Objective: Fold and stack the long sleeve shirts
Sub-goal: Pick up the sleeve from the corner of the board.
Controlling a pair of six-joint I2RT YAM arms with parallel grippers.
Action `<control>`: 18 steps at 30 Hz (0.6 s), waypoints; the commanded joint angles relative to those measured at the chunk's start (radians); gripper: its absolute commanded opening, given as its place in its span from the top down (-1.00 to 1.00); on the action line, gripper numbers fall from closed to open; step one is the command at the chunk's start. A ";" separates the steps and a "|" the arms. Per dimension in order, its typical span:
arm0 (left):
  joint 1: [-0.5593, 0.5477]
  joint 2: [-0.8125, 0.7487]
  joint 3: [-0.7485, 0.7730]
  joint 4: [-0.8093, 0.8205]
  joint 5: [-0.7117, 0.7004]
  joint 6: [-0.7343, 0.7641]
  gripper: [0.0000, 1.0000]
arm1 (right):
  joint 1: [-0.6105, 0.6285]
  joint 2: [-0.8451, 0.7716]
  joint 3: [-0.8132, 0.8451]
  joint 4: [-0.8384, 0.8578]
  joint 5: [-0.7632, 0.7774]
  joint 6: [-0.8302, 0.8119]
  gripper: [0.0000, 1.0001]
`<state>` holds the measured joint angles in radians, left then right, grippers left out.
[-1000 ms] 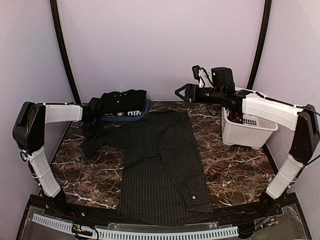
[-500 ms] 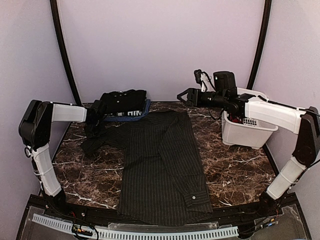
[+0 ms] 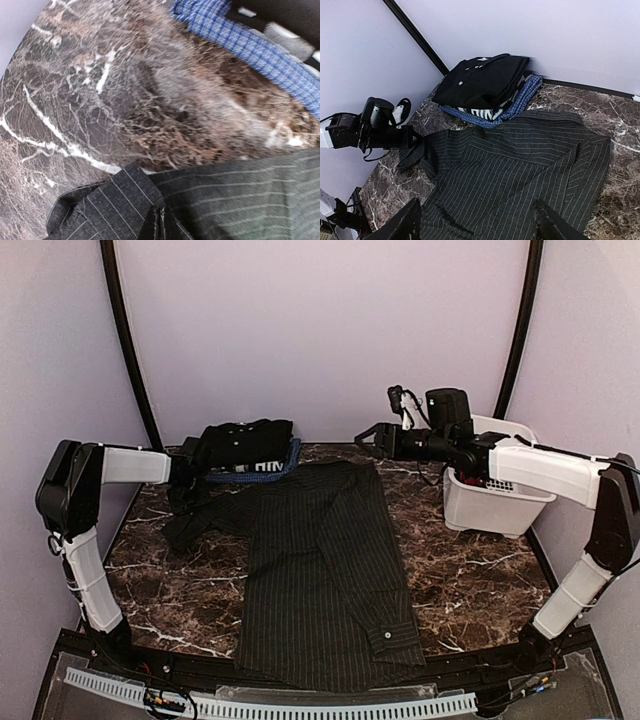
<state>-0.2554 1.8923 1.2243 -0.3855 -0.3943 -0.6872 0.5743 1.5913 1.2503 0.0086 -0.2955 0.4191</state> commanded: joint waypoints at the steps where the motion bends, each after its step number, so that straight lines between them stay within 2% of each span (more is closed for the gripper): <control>1: -0.002 -0.142 -0.007 0.008 0.056 0.056 1.00 | 0.008 -0.036 -0.029 0.052 0.001 -0.032 -0.43; 9: -0.118 -0.355 -0.027 0.065 0.229 0.261 1.00 | 0.031 -0.020 -0.041 0.095 -0.026 -0.062 -0.44; 13: -0.157 -0.456 -0.029 0.132 0.437 0.341 1.00 | 0.050 -0.006 -0.029 0.117 -0.052 -0.075 -0.44; 18: -0.173 -0.497 0.009 0.198 0.726 0.379 1.00 | 0.068 0.003 -0.031 0.161 -0.106 -0.084 -0.43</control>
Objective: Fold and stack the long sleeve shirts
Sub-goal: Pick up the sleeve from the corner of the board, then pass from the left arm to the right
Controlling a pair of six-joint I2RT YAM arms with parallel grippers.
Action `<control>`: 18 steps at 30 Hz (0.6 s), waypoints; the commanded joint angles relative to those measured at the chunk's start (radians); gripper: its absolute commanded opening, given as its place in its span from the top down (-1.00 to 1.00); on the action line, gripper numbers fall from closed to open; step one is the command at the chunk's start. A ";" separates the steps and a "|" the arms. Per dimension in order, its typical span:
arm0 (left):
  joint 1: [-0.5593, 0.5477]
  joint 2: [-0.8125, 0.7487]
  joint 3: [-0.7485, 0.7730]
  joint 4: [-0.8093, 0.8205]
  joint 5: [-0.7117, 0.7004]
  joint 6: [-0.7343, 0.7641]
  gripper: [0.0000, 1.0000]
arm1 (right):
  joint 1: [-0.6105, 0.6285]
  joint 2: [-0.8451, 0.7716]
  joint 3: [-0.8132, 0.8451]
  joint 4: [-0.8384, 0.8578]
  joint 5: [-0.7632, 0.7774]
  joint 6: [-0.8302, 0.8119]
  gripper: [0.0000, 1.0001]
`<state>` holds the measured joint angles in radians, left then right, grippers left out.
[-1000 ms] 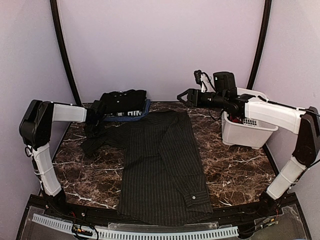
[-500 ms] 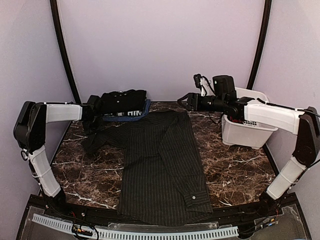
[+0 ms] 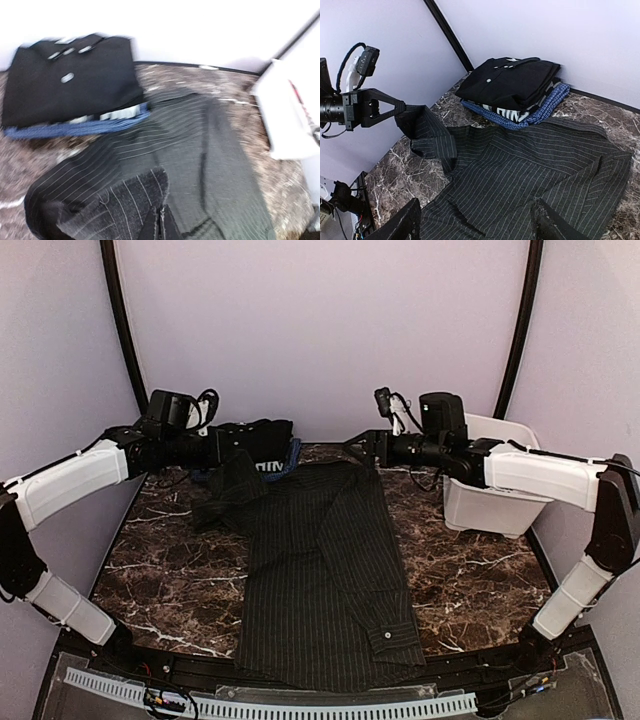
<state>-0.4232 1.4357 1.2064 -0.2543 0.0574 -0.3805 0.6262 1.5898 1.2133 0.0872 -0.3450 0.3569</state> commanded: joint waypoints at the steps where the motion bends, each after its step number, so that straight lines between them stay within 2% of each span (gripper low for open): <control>1: -0.007 -0.042 0.037 0.071 0.304 0.074 1.00 | 0.020 0.004 0.004 0.092 -0.068 -0.022 -0.43; 3: -0.013 -0.039 0.068 0.079 0.401 0.077 1.00 | 0.027 0.003 -0.009 0.116 -0.090 -0.023 -0.43; 10: -0.026 -0.014 0.148 0.116 0.570 0.074 1.00 | 0.063 0.006 -0.004 0.138 -0.142 -0.055 -0.43; 18: -0.045 0.042 0.202 0.128 0.742 0.075 1.00 | 0.102 -0.003 0.019 0.083 -0.088 -0.208 -0.43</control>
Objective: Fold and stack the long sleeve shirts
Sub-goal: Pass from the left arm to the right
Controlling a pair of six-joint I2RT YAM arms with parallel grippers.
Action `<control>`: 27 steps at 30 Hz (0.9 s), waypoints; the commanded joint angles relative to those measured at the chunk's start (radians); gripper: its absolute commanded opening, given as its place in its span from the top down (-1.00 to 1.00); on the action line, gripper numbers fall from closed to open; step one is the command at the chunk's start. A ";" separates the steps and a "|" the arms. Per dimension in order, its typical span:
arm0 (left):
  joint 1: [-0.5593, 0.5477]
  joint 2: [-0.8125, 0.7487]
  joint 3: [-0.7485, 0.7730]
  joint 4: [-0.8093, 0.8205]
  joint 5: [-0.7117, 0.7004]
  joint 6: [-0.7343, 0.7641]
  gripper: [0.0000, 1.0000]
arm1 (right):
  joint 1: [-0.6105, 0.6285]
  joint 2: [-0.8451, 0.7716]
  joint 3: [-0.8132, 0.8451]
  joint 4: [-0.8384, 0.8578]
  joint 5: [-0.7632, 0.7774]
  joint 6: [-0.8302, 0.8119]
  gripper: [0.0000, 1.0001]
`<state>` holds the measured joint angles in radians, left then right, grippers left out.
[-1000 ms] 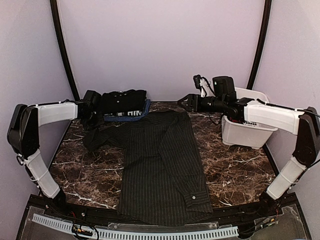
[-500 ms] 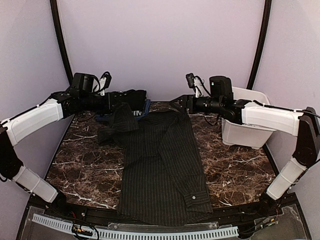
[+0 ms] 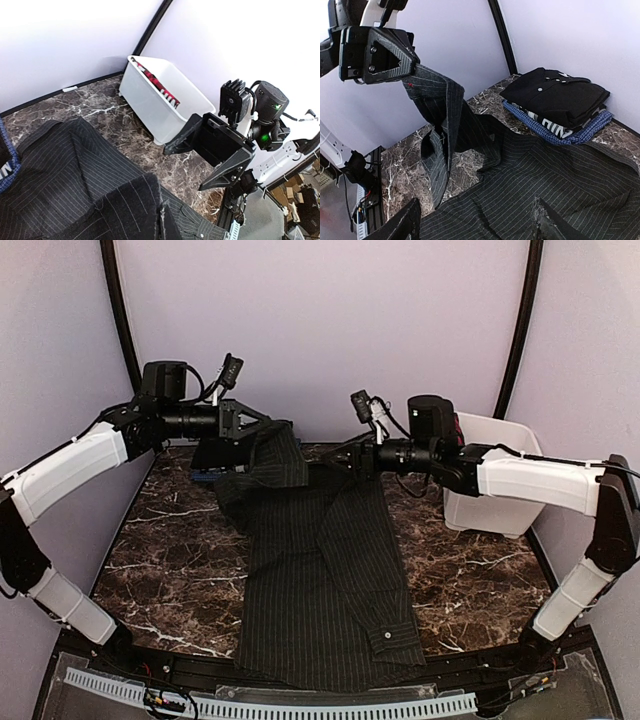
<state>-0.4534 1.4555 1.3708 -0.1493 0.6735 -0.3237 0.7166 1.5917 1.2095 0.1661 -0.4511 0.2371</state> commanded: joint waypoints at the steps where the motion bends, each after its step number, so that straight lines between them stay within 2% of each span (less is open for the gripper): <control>1: -0.017 0.027 0.041 0.018 0.133 0.020 1.00 | 0.012 0.002 0.036 -0.004 0.019 -0.095 -0.43; 9: -0.058 0.090 0.065 0.023 0.170 0.023 1.00 | 0.052 0.098 0.176 -0.090 0.013 -0.089 -0.30; 14: -0.079 0.125 0.081 0.026 0.191 0.027 1.00 | 0.059 0.157 0.216 -0.130 0.045 -0.039 -0.08; 17: -0.084 0.136 0.082 0.036 0.197 0.024 1.00 | 0.059 0.165 0.210 -0.138 0.069 -0.012 0.22; 21: -0.093 0.156 0.085 0.032 0.175 0.031 0.99 | 0.059 0.149 0.186 -0.134 0.082 0.061 0.93; 22: -0.094 0.158 0.084 0.028 0.149 0.031 0.95 | 0.059 0.143 0.181 -0.143 0.101 0.091 1.00; 23: -0.095 0.163 0.082 0.026 0.131 0.029 0.77 | 0.058 0.138 0.177 -0.159 0.138 0.127 1.00; 26: -0.096 0.161 0.066 0.022 0.016 0.006 0.49 | 0.055 0.117 0.145 -0.242 0.234 0.253 1.00; 27: -0.096 0.155 0.058 0.024 -0.033 -0.010 0.25 | 0.055 0.102 0.126 -0.256 0.244 0.285 1.00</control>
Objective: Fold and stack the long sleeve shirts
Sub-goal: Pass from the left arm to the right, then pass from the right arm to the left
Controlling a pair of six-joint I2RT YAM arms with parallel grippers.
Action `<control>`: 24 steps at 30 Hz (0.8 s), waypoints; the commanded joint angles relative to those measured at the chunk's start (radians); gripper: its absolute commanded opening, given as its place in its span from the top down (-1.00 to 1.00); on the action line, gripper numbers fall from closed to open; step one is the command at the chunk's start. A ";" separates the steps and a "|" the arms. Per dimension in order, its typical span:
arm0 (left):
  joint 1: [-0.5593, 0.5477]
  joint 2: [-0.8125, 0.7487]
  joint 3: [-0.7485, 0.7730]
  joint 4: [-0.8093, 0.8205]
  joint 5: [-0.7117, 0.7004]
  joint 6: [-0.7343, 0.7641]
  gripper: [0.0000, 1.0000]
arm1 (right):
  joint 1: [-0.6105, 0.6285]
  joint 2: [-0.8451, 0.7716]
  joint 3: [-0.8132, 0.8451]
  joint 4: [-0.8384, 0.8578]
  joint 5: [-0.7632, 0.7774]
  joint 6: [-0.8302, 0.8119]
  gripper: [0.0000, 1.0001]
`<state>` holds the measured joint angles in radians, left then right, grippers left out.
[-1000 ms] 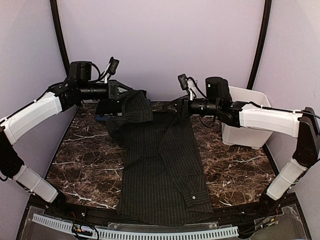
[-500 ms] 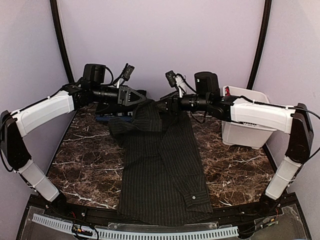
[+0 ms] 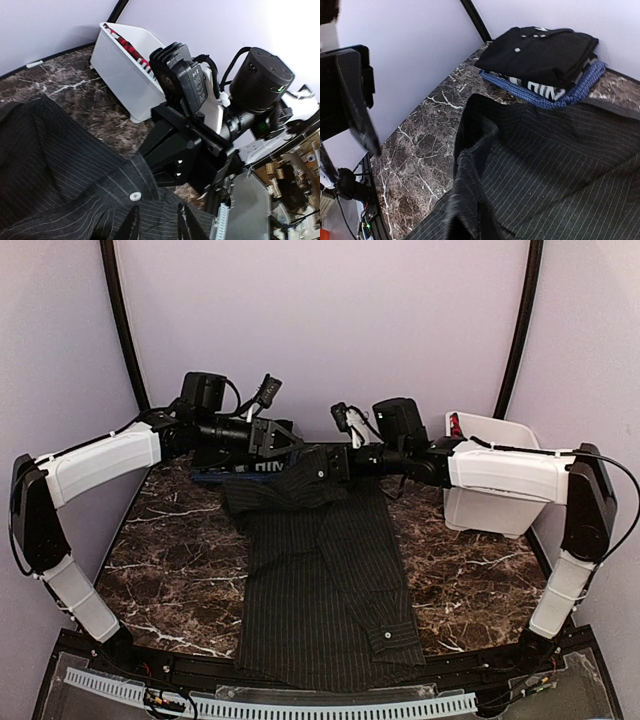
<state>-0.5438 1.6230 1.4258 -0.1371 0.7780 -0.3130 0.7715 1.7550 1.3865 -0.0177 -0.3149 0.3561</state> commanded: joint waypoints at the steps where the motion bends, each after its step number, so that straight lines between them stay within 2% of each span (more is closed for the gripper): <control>1: -0.005 -0.017 -0.012 0.013 -0.168 -0.029 0.17 | -0.001 -0.074 -0.071 -0.075 0.114 0.192 1.00; 2: -0.005 -0.029 -0.023 0.014 -0.229 -0.043 0.06 | -0.002 -0.090 -0.096 -0.066 0.115 0.215 1.00; 4: -0.005 -0.050 -0.048 -0.001 -0.359 -0.082 -0.02 | 0.000 -0.118 -0.139 -0.041 0.117 0.245 1.00; 8: -0.005 -0.065 -0.095 -0.067 -0.526 -0.275 -0.03 | 0.000 -0.145 -0.178 -0.018 0.135 0.242 1.00; 10: -0.005 -0.072 -0.144 -0.071 -0.531 -0.409 0.00 | 0.001 -0.147 -0.185 -0.007 0.136 0.234 1.00; 13: -0.007 -0.097 -0.254 0.007 -0.504 -0.591 0.06 | 0.003 -0.149 -0.190 0.001 0.135 0.221 1.00; 21: -0.069 0.001 -0.276 0.004 -0.505 -0.702 0.01 | 0.026 -0.148 -0.187 0.013 0.138 0.200 1.00; 24: -0.092 0.030 -0.302 0.058 -0.501 -0.753 -0.03 | 0.029 -0.144 -0.185 0.035 0.141 0.198 1.00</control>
<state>-0.6098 1.6154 1.1419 -0.1364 0.2737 -0.9665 0.7876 1.6356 1.1946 -0.0498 -0.1894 0.5629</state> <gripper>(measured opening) 0.506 0.004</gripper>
